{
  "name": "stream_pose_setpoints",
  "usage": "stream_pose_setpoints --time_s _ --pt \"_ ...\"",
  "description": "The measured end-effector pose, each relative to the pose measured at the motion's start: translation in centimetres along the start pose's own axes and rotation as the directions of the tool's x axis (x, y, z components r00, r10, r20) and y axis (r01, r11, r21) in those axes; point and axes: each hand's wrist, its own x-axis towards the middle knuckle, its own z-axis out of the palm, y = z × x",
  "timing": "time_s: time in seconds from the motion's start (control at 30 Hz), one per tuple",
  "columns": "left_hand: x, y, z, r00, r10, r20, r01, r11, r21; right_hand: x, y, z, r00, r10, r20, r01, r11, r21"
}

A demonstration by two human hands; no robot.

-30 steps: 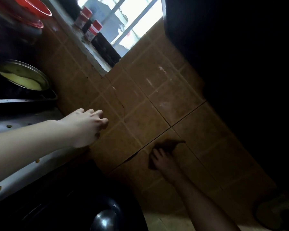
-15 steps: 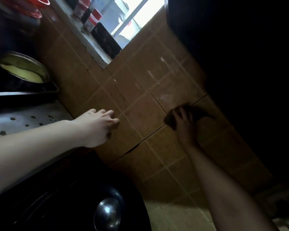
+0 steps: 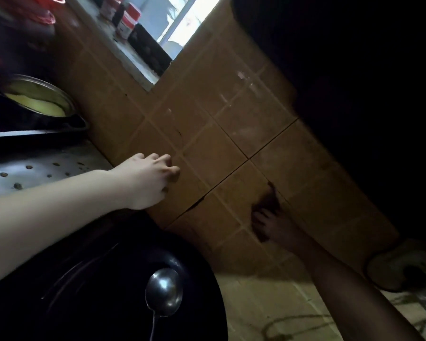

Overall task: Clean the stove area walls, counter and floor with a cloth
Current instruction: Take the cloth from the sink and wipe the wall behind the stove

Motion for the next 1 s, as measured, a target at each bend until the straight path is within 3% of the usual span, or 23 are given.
stream_pose_setpoints --time_s 0.07,0.17,0.27,0.37,0.47,0.63,0.73,0.83,1.0 --pt "0.0 2.0 0.1 0.999 -0.015 0.037 0.017 0.998 -0.065 1.1 1.5 -1.0 0.986 0.145 -0.079 -0.135 0.984 0.118" --pt "0.5 5.1 0.1 0.999 -0.033 0.030 0.036 0.993 -0.114 1.5 3.6 -2.9 0.903 0.391 -0.179 -0.316 0.886 0.340" --pt "0.5 7.6 0.4 0.999 -0.033 -0.003 0.032 0.990 -0.137 0.7 4.1 -3.2 0.852 0.500 -0.155 -0.401 0.813 0.421" --pt "0.3 9.3 0.5 0.998 -0.059 -0.030 0.054 0.986 -0.158 -0.8 2.1 -1.2 0.911 0.408 -0.063 -0.361 0.862 0.356" --pt "0.1 10.8 0.6 1.000 -0.021 -0.001 0.021 0.992 -0.125 -3.8 -1.3 3.2 0.973 0.231 0.002 -0.223 0.938 0.265" --pt "0.2 12.2 0.5 0.999 -0.033 0.025 0.037 0.986 -0.162 -9.8 -3.2 8.9 0.989 0.079 0.125 -0.099 0.982 0.163" --pt "0.6 13.1 0.6 0.998 -0.032 0.049 0.039 0.987 -0.158 -10.4 -1.5 7.9 0.985 0.155 0.072 -0.166 0.971 0.173" --pt "0.9 13.9 0.1 0.997 -0.030 0.078 0.043 0.983 -0.178 -9.3 1.1 6.4 0.968 0.250 -0.019 -0.229 0.910 0.347" --pt "1.1 14.9 -0.4 0.994 -0.039 0.105 0.059 0.980 -0.192 -7.2 5.3 2.5 0.807 0.565 -0.171 -0.422 0.755 0.503"
